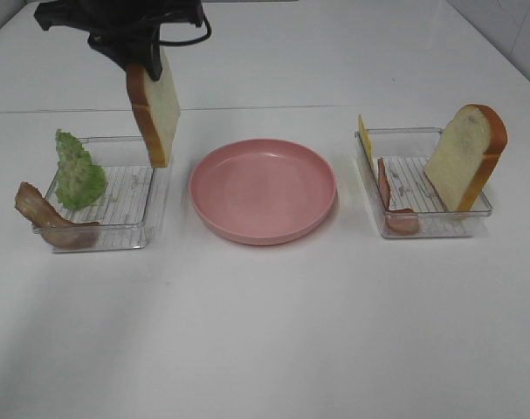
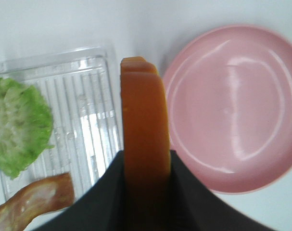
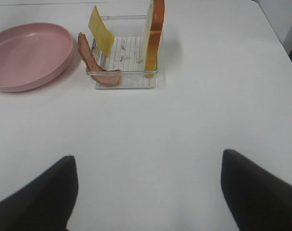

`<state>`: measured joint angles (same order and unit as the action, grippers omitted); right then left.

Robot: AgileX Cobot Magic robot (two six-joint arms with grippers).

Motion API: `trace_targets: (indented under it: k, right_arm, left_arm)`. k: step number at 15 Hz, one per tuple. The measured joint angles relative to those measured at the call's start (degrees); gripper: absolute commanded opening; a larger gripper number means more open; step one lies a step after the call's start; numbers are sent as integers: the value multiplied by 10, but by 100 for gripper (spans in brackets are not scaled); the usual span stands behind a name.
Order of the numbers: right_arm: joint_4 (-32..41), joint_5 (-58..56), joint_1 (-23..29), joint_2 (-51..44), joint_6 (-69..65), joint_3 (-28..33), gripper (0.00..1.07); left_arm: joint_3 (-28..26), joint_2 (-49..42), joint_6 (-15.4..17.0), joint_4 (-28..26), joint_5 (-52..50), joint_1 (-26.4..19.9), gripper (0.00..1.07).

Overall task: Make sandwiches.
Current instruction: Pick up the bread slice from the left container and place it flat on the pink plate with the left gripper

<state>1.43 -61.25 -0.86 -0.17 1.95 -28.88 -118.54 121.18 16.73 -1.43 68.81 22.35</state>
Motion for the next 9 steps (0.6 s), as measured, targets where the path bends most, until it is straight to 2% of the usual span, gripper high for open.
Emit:
trace_targets:
  k: [3,6,7,8,9]
  right_arm:
    - [0,0,0,0,0,0,78]
    - [0,0,0,0,0,0,78]
    - [0,0,0,0,0,0,78]
    - [0,0,0,0,0,0,78]
    - [0,0,0,0,0,0,78]
  left_arm:
    - [-15,4,-62,-92,-42,0,0]
    - [-16,48,-137,-215,-93,0,0]
    - [-16,81,-172,-282,-96,-7,0]
    - [-16,81,-172,-282,-96,-7,0]
    - [-16,120,-204,-382,-97,-32,0]
